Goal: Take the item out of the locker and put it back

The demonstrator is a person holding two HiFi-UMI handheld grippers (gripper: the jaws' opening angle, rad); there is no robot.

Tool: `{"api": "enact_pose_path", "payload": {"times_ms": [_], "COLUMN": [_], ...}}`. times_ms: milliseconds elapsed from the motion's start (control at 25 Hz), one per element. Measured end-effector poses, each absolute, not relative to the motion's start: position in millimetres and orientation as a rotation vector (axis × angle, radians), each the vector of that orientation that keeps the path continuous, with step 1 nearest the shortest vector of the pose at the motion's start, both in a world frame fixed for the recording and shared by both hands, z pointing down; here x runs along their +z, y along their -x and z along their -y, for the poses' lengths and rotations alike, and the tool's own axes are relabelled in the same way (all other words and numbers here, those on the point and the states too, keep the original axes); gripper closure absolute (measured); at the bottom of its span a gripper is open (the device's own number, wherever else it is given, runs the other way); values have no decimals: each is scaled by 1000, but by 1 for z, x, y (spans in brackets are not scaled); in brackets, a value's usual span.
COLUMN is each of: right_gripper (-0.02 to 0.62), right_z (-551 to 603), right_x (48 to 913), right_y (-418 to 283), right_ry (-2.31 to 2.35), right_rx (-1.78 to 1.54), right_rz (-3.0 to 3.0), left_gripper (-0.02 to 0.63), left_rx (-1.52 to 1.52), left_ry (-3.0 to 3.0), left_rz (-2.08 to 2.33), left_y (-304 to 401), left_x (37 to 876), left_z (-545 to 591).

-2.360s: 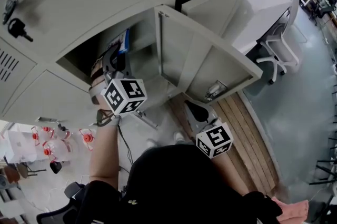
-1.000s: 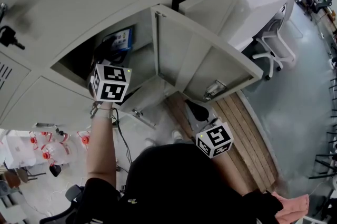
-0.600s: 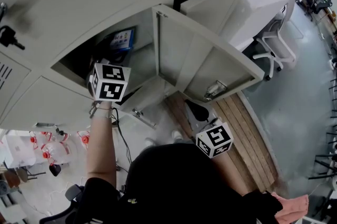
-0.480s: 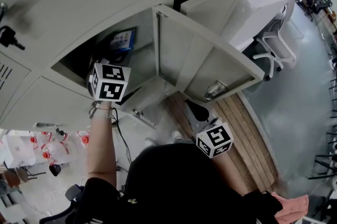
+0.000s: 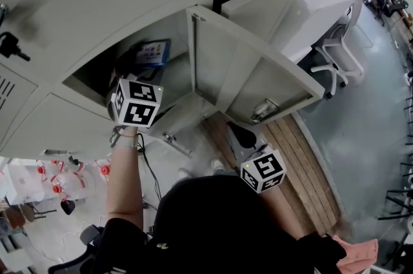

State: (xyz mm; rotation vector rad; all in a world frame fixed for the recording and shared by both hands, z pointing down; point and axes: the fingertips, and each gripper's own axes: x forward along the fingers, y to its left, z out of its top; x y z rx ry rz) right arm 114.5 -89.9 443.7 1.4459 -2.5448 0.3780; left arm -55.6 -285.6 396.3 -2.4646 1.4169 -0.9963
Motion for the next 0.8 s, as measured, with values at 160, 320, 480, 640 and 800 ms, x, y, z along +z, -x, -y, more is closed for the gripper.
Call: {"api": "enact_pose_path", "payload": {"times_ms": [160,320,480,640,800], "right_gripper": [597,597,597,595,597], "right_z": [89,89,87,87,87], "right_x": [444,445,446,447,447], "right_y": [-114,-114,-114,-114,-113], "right_ry": [-1442,-1440,-1437,-1434,-1426], "right_rx": [380,380,384,388,389], "right_rz": [2545,2545,2545,2546,2552], "left_gripper": [270,262,256,256,256], "left_rx": [-1019,-1036,-1079,-1102,-1084], "left_ry": [2447,2381,2298,2254,2242], "left_rz": [-1414,-1422,-1424,-1420,-1434], "left_y": [57,59,61,62,63], "left_x": [403,406,411,414,412], "left_z": [285,287,286,284,282]}}
